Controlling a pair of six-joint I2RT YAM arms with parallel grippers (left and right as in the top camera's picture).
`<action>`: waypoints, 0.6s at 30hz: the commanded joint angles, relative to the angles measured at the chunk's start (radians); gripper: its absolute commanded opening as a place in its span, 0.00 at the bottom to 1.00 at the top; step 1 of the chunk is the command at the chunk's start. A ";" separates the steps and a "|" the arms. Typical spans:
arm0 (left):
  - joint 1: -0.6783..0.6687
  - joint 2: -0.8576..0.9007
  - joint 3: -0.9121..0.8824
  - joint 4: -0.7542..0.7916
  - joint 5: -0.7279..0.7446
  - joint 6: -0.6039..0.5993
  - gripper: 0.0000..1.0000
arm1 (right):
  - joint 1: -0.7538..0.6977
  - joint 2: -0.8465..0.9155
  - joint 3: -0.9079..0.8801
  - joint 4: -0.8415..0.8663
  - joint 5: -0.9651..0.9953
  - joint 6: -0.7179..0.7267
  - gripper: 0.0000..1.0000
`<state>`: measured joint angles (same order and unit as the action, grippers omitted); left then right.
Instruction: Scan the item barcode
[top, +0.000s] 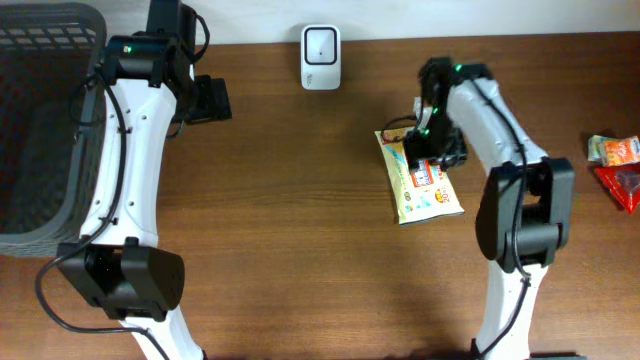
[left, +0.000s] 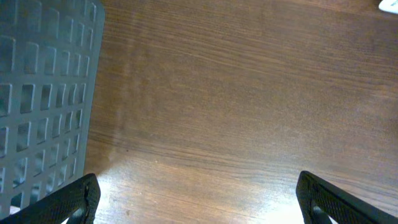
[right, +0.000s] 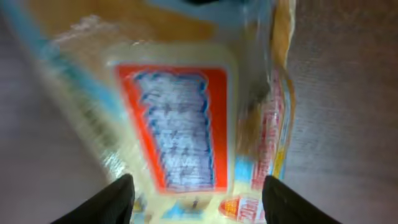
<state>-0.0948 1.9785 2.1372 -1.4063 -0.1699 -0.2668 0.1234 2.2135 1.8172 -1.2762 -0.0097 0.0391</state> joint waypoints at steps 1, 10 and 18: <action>0.004 -0.008 0.004 0.000 -0.007 -0.010 0.99 | 0.010 -0.006 -0.130 0.142 0.071 0.033 0.65; 0.004 -0.008 0.004 0.000 -0.007 -0.010 0.99 | -0.008 -0.016 -0.009 0.079 -0.284 0.161 0.04; 0.005 -0.008 0.004 0.000 -0.007 -0.010 0.99 | -0.069 -0.016 0.412 -0.194 -1.258 0.510 0.04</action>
<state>-0.0937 1.9785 2.1372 -1.4063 -0.1696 -0.2668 0.0498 2.2097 2.2185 -1.4300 -0.9356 0.4950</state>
